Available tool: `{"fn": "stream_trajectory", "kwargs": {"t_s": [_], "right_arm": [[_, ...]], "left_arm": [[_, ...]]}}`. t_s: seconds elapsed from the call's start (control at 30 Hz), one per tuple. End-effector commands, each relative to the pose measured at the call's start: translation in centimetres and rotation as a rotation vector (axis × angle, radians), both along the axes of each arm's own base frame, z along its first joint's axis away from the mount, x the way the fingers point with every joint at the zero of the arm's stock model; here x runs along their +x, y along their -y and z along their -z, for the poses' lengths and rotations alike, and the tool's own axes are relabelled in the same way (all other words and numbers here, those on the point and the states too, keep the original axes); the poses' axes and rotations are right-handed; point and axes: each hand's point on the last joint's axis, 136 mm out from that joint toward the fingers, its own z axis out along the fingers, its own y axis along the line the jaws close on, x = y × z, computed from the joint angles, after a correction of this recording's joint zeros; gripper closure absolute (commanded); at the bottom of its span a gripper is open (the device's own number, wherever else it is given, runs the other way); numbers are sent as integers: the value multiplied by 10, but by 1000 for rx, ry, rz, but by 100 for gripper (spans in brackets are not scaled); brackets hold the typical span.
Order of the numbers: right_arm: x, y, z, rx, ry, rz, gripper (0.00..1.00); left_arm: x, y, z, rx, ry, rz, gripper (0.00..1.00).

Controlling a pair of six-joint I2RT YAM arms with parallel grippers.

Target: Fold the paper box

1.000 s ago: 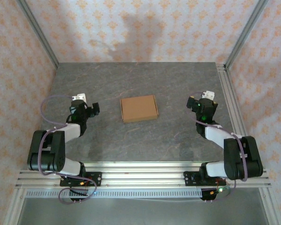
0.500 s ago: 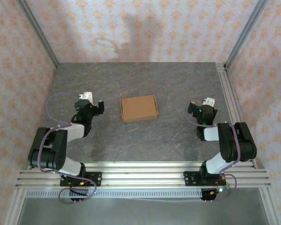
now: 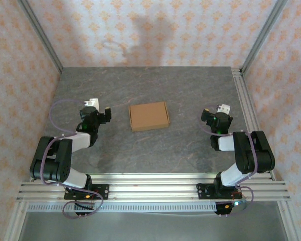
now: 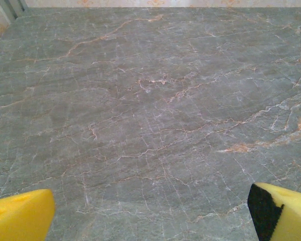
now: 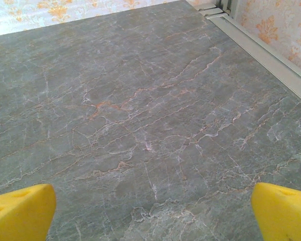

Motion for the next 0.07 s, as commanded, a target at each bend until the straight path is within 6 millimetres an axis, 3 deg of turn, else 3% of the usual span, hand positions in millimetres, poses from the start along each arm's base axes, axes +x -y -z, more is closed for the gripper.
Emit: {"fn": "stream_trajectory", "kwargs": {"t_s": [0.0, 0.03], "right_arm": [[7, 2, -13, 6, 50, 9, 1], [7, 2, -14, 6, 51, 9, 1]], "left_arm": [[0, -7, -1, 24, 14, -21, 0], [0, -6, -1, 23, 15, -21, 0]]}}
